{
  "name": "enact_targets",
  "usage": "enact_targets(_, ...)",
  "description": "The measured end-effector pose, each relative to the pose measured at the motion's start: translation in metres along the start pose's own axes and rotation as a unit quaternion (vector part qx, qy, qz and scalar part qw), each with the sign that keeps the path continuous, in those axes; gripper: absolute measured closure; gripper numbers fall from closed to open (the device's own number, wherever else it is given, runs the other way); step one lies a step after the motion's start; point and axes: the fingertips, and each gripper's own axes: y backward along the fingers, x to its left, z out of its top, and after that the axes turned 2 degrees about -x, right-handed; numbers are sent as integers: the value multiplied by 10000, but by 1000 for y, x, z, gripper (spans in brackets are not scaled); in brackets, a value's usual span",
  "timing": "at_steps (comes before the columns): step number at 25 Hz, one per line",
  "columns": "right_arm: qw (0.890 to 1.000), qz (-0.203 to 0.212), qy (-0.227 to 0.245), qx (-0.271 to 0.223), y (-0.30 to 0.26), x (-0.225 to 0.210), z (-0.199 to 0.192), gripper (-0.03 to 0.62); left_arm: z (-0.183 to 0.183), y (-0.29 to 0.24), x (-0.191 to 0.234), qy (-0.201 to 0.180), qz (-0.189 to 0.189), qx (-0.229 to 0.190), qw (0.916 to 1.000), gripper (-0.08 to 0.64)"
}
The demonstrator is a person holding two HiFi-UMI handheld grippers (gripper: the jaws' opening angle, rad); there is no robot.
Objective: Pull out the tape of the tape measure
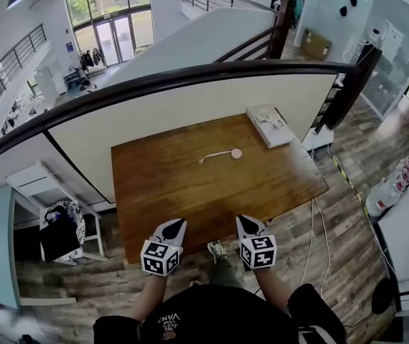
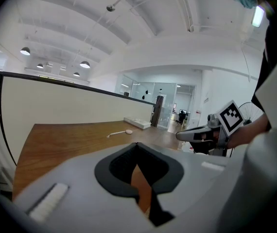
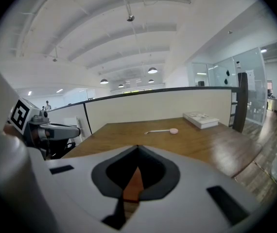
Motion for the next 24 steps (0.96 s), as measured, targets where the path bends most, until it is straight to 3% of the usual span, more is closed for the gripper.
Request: enact_targets(24, 9999, 62, 123, 82, 2, 9, -2, 581, -10, 13, -6, 194, -86, -43, 9998, 549)
